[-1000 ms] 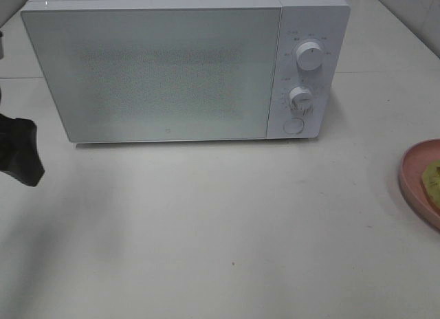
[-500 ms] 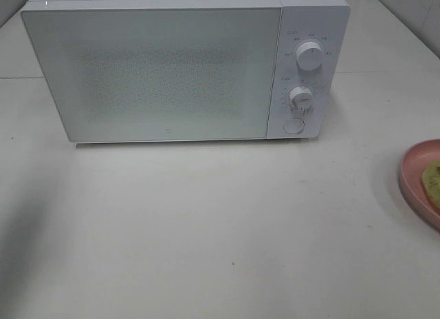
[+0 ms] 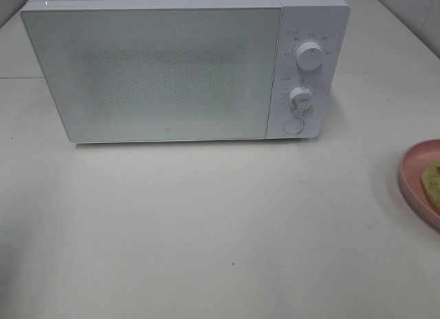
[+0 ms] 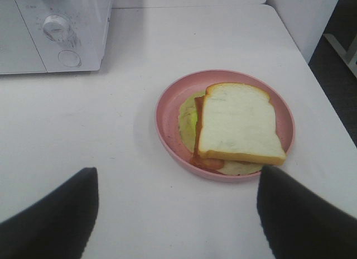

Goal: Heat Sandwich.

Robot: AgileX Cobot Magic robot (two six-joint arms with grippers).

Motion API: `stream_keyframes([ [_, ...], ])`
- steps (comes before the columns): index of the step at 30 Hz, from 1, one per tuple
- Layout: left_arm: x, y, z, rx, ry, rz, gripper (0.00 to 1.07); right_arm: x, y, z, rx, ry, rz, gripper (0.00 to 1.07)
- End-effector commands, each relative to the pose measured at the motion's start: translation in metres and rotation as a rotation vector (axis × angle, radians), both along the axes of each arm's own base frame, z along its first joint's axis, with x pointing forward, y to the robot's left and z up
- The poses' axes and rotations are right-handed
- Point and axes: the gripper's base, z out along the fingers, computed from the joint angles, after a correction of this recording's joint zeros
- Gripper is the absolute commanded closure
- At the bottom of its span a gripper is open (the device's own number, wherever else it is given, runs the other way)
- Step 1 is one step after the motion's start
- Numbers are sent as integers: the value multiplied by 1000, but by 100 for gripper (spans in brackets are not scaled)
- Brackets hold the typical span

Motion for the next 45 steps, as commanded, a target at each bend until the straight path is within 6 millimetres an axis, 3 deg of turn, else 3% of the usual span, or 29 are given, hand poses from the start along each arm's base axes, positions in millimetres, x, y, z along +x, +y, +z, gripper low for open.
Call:
stream_keyframes([
  [1, -18, 1, -3, -29, -84, 40, 9, -4, 0, 1, -7, -43, 0, 32],
  [8, -50, 2, 0, -58, -192, 75, 9, -4, 0, 1, -7, -43, 0, 32],
  [17, -89, 4, 13, -80, -456, 67, 9, -4, 0, 1, -7, -43, 0, 32],
  [21, -115, 5, 15, -95, -622, 62, 9, -4, 0, 1, -7, -43, 0, 32],
  [25, -127, 6, 14, -101, -695, 60, 9, -4, 0, 1, -7, -43, 0, 32],
  [45, -127, 6, 14, -104, -695, 62, 9, -4, 0, 1, -8, -43, 0, 32],
])
